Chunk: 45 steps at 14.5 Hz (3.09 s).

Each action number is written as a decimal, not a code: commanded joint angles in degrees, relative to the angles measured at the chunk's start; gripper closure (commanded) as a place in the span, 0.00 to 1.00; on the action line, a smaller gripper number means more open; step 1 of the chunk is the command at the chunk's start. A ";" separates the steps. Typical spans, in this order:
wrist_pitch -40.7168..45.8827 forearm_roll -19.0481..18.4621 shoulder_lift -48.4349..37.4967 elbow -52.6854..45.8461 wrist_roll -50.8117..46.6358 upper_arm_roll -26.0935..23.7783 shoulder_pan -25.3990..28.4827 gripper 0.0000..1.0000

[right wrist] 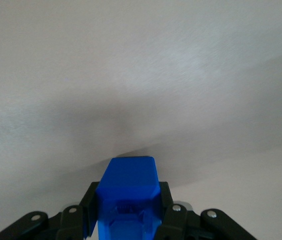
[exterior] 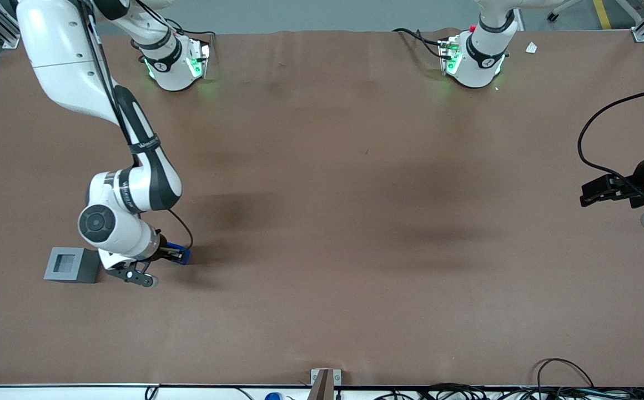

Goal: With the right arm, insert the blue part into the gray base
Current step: 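Carry the blue cube with the right gripper above the gray base opening, then lower the blue cube into the gray base opening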

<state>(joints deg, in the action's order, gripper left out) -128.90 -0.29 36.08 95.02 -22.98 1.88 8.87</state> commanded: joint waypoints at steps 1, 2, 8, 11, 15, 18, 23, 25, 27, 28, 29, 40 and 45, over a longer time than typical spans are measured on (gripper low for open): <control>8.11 0.03 -3.21 -3.68 9.85 -0.65 -5.34 0.97; 10.49 0.03 -3.21 -5.26 12.93 -0.65 -7.01 0.97; 14.19 0.03 -3.30 -9.58 27.36 -0.65 -15.63 0.97; 14.73 0.03 -3.21 -10.29 30.71 -0.65 -18.53 0.97; 14.21 -0.06 -2.86 -10.90 32.56 -0.65 -20.82 0.97; 13.85 -0.06 -2.34 -11.17 32.74 -0.65 -21.79 0.97; 12.62 -0.14 -0.93 -11.87 33.27 -0.65 -22.41 0.97; 12.71 -0.15 0.21 -13.53 34.84 -0.65 -22.41 0.97; 12.62 -0.23 1.00 -14.50 35.20 -0.65 -22.50 0.97; 12.62 -0.23 1.44 -14.94 35.46 -0.65 -22.50 0.97; 12.62 -0.23 1.79 -15.30 36.60 -0.65 -22.93 0.97; 10.95 -0.06 2.94 -15.47 37.31 -0.74 -23.73 0.97; 9.90 1.61 4.08 -15.74 37.31 -0.74 -24.07 0.97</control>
<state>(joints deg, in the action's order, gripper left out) -118.55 0.41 38.84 80.57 13.75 2.07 -13.97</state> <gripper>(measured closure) 0.493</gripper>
